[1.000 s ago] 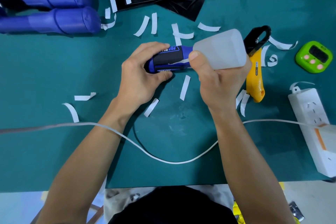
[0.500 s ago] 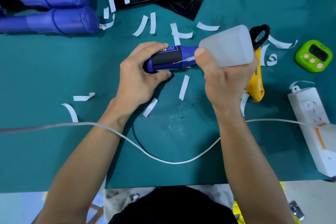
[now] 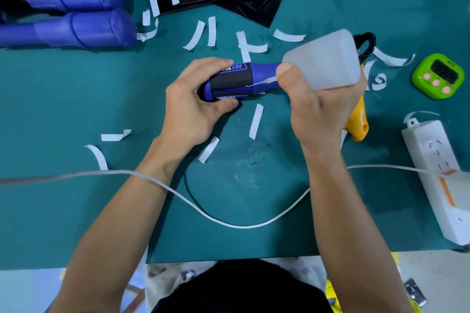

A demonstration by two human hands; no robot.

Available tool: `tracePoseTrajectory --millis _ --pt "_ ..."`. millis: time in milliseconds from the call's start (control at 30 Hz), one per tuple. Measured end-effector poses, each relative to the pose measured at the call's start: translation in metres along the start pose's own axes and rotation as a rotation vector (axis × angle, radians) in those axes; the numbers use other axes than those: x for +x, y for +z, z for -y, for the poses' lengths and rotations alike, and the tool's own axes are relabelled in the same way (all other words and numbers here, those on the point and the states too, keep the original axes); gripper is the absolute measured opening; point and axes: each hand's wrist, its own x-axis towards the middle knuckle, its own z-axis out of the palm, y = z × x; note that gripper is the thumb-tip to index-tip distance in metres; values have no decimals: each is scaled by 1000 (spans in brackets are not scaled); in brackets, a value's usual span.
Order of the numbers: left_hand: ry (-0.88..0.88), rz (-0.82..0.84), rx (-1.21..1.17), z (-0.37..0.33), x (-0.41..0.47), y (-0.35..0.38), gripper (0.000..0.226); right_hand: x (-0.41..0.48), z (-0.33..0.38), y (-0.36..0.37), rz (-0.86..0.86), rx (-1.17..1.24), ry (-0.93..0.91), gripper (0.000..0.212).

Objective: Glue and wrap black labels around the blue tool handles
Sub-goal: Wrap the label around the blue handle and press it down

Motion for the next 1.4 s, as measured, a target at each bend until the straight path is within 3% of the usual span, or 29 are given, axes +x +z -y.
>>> tracePoseTrajectory --millis 467,833,967,1100,1233,1400 --pt "4 2 15 1 0 0 64 -1 7 -2 6 -6 7 41" --pt "-6 7 9 0 0 0 64 2 8 -3 -10 -14 15 34" --pt "-3 5 5 1 0 0 64 5 7 -6 -13 144 72 16" --pt "-1 -2 1 1 0 2 64 14 6 -12 8 370 171 17" --pt "1 -7 1 1 -1 3 64 23 11 -16 21 488 289 4" --pt "24 -1 -4 1 -2 3 59 44 29 -14 198 478 212 33"
